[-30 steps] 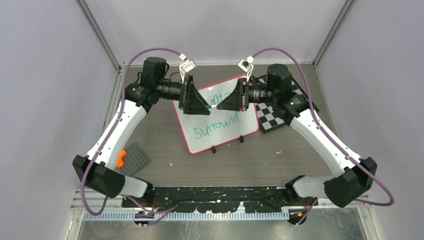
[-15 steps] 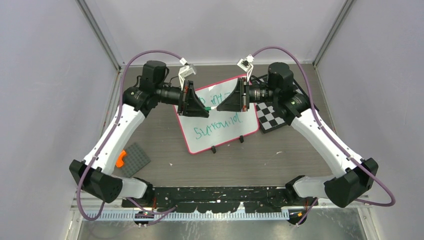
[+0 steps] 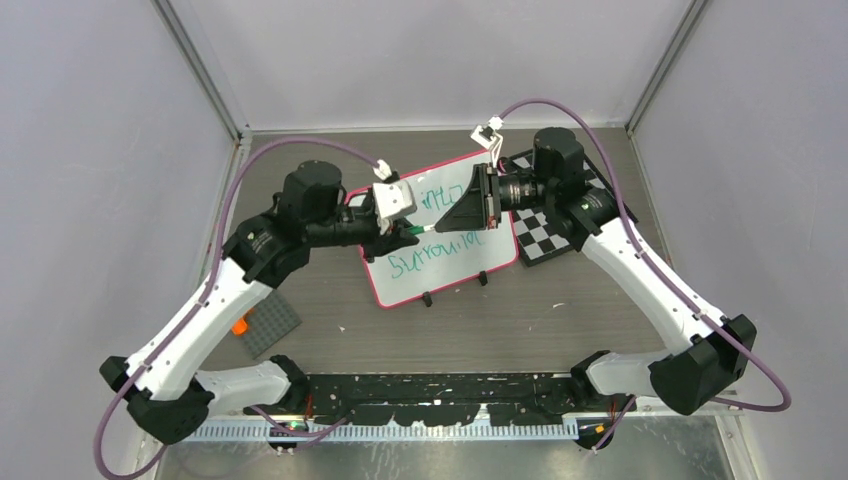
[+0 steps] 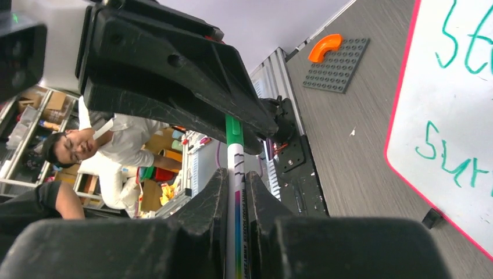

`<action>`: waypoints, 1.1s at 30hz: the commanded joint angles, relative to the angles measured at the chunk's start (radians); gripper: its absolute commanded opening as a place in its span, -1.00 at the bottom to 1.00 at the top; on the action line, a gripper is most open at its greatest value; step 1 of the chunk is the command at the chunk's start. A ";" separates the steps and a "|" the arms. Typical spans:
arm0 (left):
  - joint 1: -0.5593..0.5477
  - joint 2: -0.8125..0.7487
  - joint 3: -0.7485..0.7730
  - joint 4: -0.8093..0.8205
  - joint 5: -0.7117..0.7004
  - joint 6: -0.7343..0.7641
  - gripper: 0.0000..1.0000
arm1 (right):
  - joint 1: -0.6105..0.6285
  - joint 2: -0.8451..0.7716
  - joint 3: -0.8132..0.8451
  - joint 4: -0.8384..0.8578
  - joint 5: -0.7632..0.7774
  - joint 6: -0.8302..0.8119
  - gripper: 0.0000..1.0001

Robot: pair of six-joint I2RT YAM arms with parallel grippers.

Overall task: Write a sentence on the whiteboard
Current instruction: Place the whiteboard marker at the center of the board.

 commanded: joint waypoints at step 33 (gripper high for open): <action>0.858 0.068 -0.090 -0.133 -0.257 -0.318 -1.00 | -0.186 0.006 0.122 -0.282 0.256 -0.301 0.64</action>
